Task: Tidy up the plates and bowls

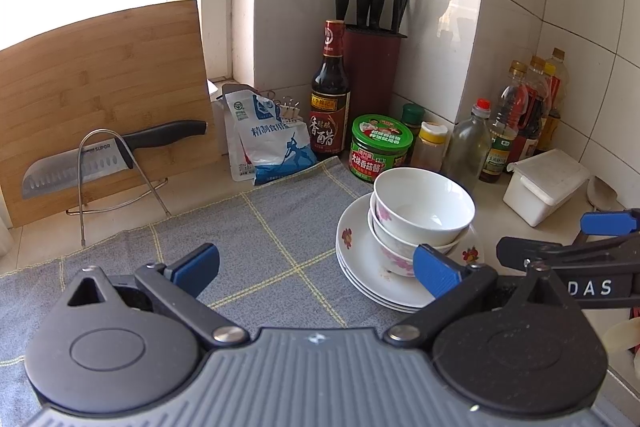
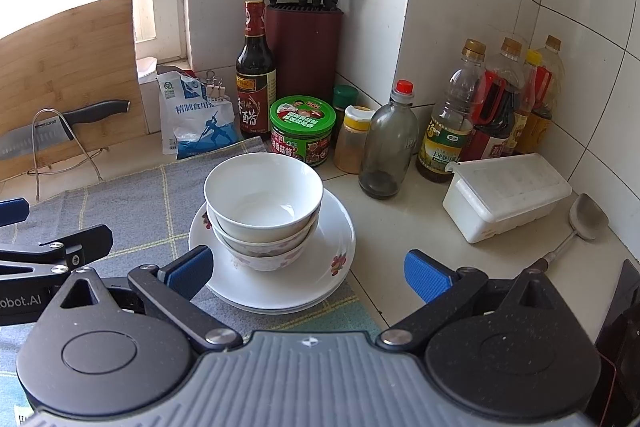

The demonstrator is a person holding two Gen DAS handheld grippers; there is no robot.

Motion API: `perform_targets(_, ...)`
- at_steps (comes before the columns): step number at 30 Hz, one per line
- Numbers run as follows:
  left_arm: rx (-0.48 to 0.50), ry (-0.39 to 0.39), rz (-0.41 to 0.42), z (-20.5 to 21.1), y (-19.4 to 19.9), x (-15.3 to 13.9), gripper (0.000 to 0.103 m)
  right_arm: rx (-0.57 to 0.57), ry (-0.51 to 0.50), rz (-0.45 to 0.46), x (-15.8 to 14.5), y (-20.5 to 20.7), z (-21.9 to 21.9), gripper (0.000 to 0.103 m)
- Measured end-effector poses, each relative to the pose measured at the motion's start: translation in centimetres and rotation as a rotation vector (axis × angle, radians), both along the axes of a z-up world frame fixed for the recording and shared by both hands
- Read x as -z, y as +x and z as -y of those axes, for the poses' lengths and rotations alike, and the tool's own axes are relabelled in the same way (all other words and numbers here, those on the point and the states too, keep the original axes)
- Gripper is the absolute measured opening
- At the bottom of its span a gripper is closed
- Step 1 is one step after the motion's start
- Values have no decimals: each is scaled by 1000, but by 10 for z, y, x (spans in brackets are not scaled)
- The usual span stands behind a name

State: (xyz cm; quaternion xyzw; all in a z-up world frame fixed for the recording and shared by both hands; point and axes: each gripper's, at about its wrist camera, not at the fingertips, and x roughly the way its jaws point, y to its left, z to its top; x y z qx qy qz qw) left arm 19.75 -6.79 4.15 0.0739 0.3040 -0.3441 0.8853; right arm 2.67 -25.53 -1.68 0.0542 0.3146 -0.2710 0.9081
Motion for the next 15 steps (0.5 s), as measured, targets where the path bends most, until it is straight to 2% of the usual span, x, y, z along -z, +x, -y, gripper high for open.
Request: perform_targets(15,1,-7,-8,2,2,1,102,2,-9,0,-2,1,3,103)
